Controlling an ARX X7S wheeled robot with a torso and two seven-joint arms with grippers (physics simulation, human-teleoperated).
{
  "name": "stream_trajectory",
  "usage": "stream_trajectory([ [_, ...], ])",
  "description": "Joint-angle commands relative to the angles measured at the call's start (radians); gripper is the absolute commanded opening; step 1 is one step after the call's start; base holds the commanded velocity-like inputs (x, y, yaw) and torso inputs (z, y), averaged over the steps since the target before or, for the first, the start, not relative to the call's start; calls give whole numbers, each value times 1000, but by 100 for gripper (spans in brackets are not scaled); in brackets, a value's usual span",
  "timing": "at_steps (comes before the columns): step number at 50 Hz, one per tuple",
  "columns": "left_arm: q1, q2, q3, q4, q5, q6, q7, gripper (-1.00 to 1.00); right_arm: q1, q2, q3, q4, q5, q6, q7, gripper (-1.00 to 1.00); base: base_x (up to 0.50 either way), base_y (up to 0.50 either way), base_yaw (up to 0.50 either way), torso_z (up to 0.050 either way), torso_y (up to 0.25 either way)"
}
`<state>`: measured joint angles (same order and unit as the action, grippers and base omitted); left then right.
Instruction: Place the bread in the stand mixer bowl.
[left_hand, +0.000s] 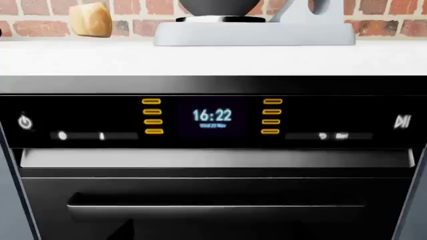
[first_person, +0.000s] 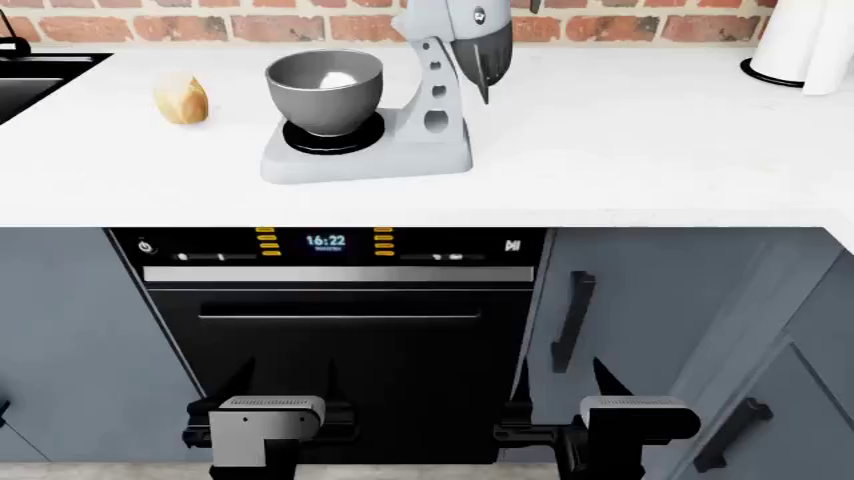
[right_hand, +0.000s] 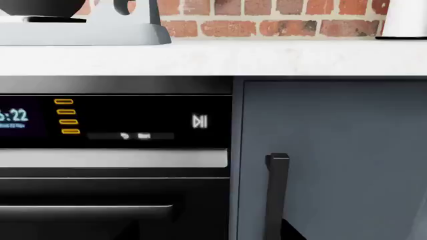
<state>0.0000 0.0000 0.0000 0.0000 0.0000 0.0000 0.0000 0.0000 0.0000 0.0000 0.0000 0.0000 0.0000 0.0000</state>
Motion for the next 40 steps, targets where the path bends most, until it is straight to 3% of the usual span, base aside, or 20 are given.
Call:
stream_trajectory([
  [1, 12, -21, 32, -10, 4, 31, -12, 100, 7, 14, -26, 13, -74, -3, 95, 100, 0, 0, 0, 0, 0],
  [4, 17, -26, 37, -6, 31, 56, -72, 100, -2, 28, -13, -40, 11, 81, 83, 100, 0, 0, 0, 0, 0],
  [8, -2, -47, 18, 104, -79, -156, -37, 100, 18, 54, 3, -54, 27, 134, 95, 100, 0, 0, 0, 0, 0],
  [11, -8, -84, 10, 272, -67, -259, -53, 100, 13, 74, 10, -181, 52, 255, 89, 100, 0, 0, 0, 0, 0],
  [15, -47, -143, 8, 462, -99, -539, -37, 100, 18, 135, -8, -370, 27, 429, 82, 100, 0, 0, 0, 0, 0],
  [19, -68, -201, -22, 664, -103, -706, -35, 100, 64, 174, 78, -586, 115, 683, 54, 100, 0, 0, 0, 0, 0],
  [26, -274, -278, -71, 928, -141, -1090, -41, 100, 250, 251, 143, -854, 180, 1083, 48, 100, 0, 0, 0, 0, 0],
  [32, -535, -243, -193, 1044, -238, -1491, 7, 100, 507, 272, 241, -1029, 265, 1491, 13, 100, 0, 0, 0, 0, 0],
  [35, -637, -343, -282, 1043, -610, -1570, -232, 100, 589, 331, 333, -1028, 515, 1570, 159, 100, 0, 0, 0, 0, 0],
  [37, -707, -430, -347, 958, -910, -1570, -511, 100, 639, 432, 421, -950, 815, 1570, 459, 100, 0, 0, 0, 0, 0],
  [40, -823, -533, -368, 849, -1360, -1556, -947, 100, 723, 511, 442, -857, 1265, 1563, 872, 100, 0, 0, 0, 0, 0],
])
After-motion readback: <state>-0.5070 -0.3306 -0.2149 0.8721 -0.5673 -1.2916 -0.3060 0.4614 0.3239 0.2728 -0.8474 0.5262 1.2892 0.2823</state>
